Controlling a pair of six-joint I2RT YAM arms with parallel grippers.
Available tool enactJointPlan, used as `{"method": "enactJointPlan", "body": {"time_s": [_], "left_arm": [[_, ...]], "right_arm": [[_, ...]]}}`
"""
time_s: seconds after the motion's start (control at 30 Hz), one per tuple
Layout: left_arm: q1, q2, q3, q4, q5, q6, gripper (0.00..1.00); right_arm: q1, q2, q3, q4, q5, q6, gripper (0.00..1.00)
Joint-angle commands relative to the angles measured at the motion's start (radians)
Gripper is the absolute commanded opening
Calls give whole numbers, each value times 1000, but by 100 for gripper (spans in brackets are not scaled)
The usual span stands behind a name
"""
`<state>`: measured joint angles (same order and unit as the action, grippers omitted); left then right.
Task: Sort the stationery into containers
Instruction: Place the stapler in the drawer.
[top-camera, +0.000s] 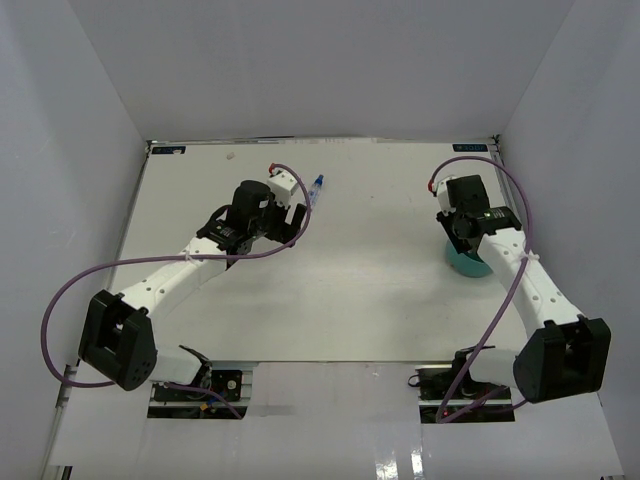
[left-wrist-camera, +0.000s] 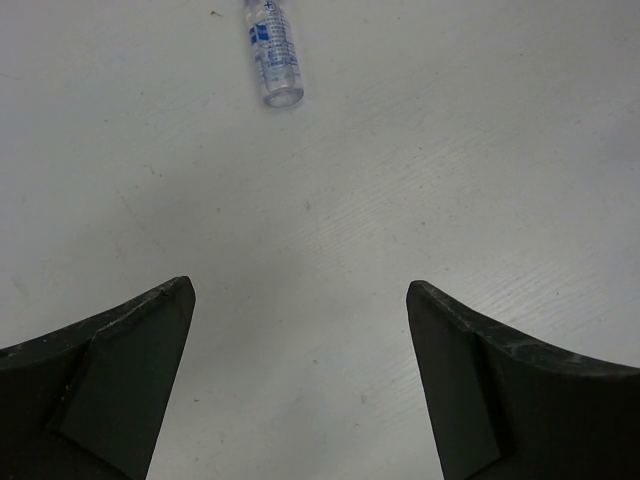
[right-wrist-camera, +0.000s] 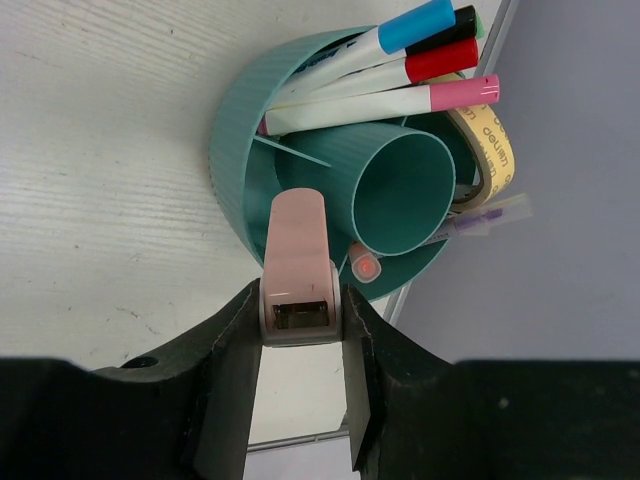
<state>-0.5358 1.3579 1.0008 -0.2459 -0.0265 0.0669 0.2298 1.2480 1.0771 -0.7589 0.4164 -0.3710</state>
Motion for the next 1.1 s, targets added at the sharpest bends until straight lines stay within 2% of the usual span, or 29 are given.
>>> {"method": "enactJointPlan", "body": {"time_s": [0.0, 0.3, 0.73, 0.87, 1.0, 1.07], "left_arm": [[0, -48, -10, 17, -9, 4, 98], [0, -46, -11, 19, 5, 8, 98], [0, -23, -10, 17, 25, 8, 98], [0, -19, -10, 17, 25, 10, 98], [0, -17, -11, 16, 25, 11, 98], [0, -17, -11, 17, 25, 11, 98]], "right_arm": [[-17, 16, 37, 39, 4, -11, 8], [-33, 39, 12, 76, -51, -42, 8], [-49, 54, -19, 86, -53, -19, 9], [-50, 59, -19, 87, -56, -16, 18], [-52, 67, -22, 99, -50, -13, 34], [-52, 68, -20, 99, -45, -8, 39]]}}
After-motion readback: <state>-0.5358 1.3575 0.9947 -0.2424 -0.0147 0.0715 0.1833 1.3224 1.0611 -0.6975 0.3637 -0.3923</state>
